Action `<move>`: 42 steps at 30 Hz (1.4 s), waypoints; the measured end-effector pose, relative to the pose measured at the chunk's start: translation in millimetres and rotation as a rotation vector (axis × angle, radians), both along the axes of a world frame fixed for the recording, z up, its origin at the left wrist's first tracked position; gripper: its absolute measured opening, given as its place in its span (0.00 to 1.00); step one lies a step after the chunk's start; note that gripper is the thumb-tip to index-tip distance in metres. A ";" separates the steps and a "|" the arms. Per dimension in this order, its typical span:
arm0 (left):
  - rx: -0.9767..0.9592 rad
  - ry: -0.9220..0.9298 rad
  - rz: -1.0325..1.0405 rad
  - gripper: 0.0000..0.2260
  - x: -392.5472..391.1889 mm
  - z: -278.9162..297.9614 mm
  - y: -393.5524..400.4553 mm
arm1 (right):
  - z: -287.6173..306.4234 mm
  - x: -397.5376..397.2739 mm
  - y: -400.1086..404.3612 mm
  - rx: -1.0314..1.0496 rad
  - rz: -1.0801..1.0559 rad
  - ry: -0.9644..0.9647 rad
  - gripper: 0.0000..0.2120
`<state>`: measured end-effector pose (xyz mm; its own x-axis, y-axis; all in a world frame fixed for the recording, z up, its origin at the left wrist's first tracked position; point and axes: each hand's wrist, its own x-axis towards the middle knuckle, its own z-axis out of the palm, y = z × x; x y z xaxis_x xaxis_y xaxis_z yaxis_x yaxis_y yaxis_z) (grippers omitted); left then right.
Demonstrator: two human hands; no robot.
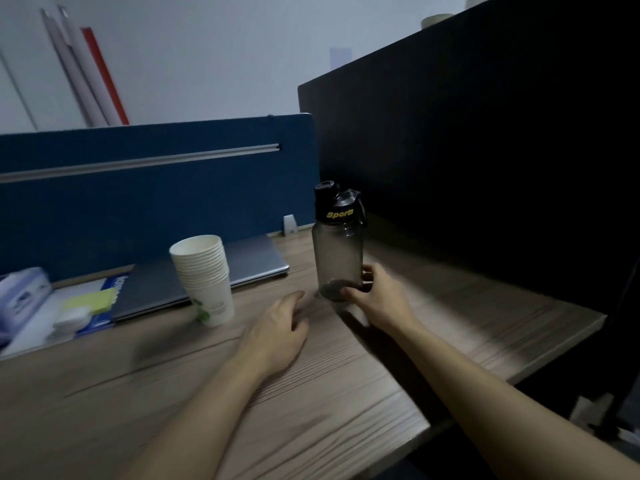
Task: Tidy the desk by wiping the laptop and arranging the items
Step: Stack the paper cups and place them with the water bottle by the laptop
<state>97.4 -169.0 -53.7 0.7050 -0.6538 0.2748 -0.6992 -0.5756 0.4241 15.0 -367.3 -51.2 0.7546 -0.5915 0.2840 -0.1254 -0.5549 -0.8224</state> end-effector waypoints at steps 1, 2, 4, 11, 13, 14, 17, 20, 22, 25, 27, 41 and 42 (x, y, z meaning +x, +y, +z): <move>0.009 -0.013 0.020 0.24 1.4 0.5 14.3 | -0.2 4.2 10.3 0.000 0.020 0.009 0.29; 0.010 -0.025 0.035 0.24 1.8 0.8 28.5 | 0.0 7.5 19.5 -0.006 0.037 0.022 0.28; -0.002 -0.047 0.048 0.21 0.3 0.9 55.6 | 0.7 11.5 34.7 -0.037 0.052 0.046 0.26; -0.071 0.005 0.216 0.19 2.0 2.4 130.0 | 2.9 7.8 61.5 -0.056 0.036 0.079 0.24; -0.083 0.031 0.257 0.21 4.8 2.1 137.1 | 4.1 6.0 64.4 -0.047 0.017 0.075 0.25; -0.087 0.042 0.269 0.22 5.8 2.1 137.5 | 4.5 5.7 65.5 -0.036 0.008 0.068 0.26; -0.064 0.066 0.280 0.25 10.4 1.8 132.6 | 5.4 6.5 66.6 0.001 -0.027 0.059 0.32; -0.085 0.072 0.275 0.26 20.3 2.6 125.3 | 5.2 12.4 65.6 0.033 -0.039 0.046 0.39; -0.118 0.064 0.280 0.27 28.1 2.5 120.7 | 4.4 18.9 63.8 0.033 -0.052 0.028 0.41; -0.142 0.066 0.291 0.29 40.6 2.1 113.0 | 2.8 30.0 59.3 0.047 -0.045 -0.002 0.39; -0.147 0.057 0.272 0.28 49.1 1.3 107.5 | 2.3 38.0 55.9 0.060 -0.029 -0.023 0.38; -0.166 -0.158 0.157 0.21 86.0 0.4 64.7 | 2.4 85.9 16.4 -0.012 -0.127 -0.037 0.39; -0.166 -0.167 0.156 0.22 88.7 0.9 62.7 | 2.5 89.6 13.4 -0.016 -0.124 -0.041 0.39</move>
